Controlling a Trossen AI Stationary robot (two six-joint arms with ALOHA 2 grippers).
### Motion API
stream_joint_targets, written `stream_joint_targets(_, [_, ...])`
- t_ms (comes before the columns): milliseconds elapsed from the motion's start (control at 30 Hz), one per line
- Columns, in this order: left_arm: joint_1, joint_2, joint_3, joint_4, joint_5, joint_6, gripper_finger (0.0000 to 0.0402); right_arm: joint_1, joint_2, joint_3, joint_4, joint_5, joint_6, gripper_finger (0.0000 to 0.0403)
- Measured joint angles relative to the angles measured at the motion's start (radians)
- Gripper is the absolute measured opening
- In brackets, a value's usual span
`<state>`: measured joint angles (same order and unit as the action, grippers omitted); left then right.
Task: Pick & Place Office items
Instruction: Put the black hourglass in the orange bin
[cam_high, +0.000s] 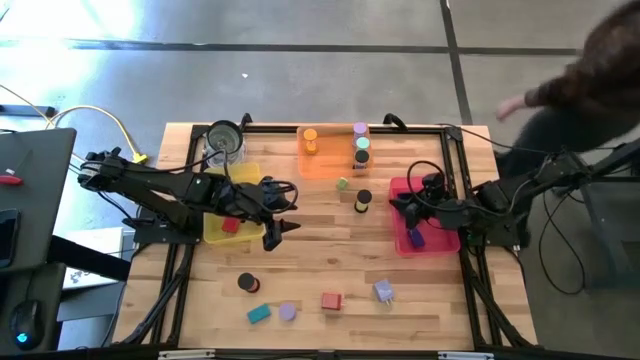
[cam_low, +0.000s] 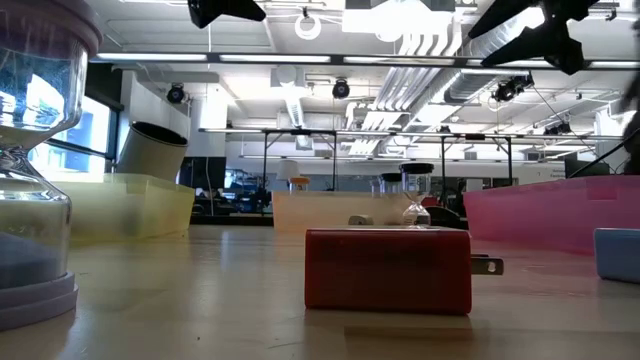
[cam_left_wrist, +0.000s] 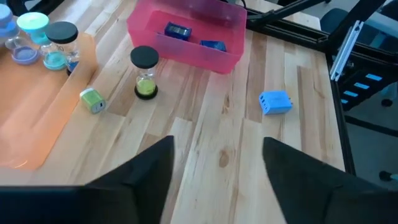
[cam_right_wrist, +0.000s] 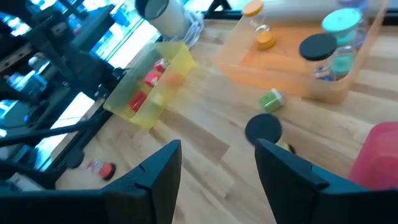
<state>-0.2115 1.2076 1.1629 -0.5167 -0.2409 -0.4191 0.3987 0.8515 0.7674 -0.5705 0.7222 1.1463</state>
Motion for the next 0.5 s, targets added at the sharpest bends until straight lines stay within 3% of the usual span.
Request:
stream_joint_targets(233, [-0.011, 0.0, 0.0, 0.0, 0.006, -0.004, 0.0316, -0.039, 0.008, 0.0, 0.016, 0.004, -0.001, 0.0194])
stream_joint_targets(500, [-0.02, 0.0, 0.0, 0.0, 0.01, -0.005, 0.0329, -0.042, 0.007, 0.0, 0.037, -0.013, -0.025, 0.0194])
